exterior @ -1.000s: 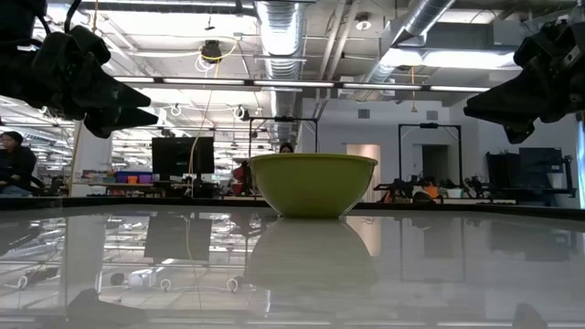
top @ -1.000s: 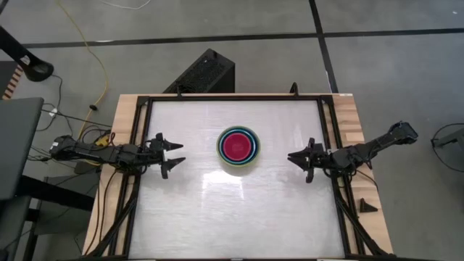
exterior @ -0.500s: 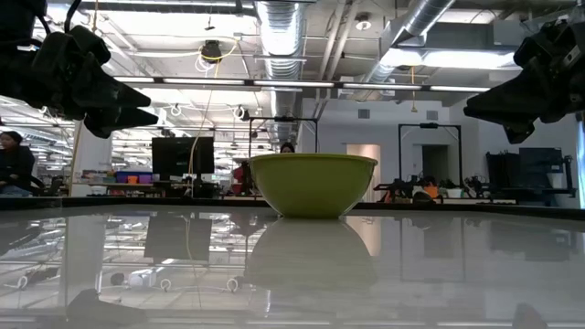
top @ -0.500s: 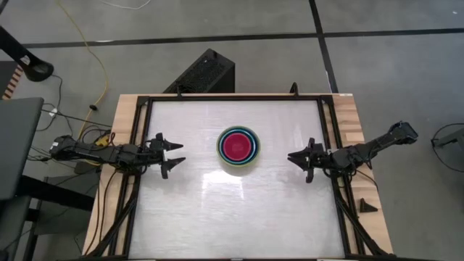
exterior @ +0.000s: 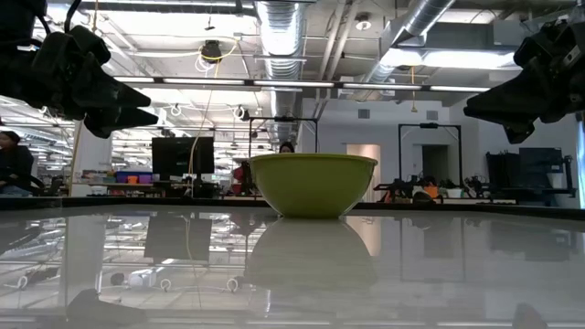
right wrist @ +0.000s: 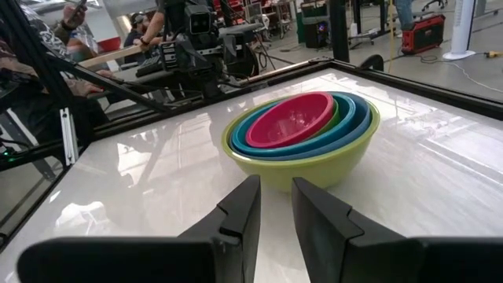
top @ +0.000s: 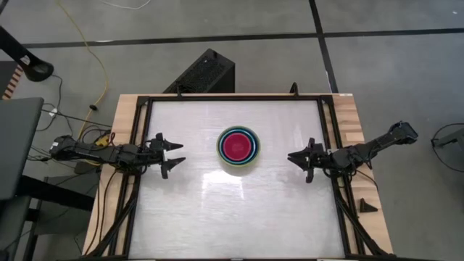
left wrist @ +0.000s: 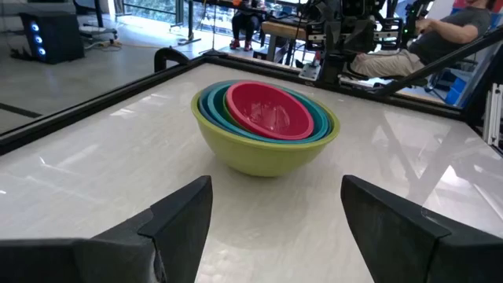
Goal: Nest bowls inside each other
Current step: Return to Home Position
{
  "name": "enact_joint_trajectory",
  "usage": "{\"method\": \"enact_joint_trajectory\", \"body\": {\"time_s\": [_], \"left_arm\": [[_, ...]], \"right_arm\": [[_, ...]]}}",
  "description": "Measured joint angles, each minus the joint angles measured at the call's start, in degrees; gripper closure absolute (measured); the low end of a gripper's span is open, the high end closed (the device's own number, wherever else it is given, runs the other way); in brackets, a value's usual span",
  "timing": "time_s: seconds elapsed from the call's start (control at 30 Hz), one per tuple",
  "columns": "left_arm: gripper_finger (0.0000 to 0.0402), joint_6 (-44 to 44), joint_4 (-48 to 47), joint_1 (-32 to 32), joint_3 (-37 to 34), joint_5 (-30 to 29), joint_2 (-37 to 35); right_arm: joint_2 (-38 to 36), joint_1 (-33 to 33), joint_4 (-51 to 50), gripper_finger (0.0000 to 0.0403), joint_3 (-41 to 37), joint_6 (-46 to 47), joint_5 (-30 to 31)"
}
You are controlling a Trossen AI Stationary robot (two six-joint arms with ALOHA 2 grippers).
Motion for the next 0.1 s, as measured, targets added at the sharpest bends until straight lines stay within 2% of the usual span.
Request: {"method": "enact_joint_trajectory", "body": {"time_s": [0.1], "left_arm": [[0.0132,0.00,0.00,0.00,-0.02,0.00,0.00]], "right_arm": [[0.00,0.00,0.00,0.0291,0.00,0.00,0.00]]}}
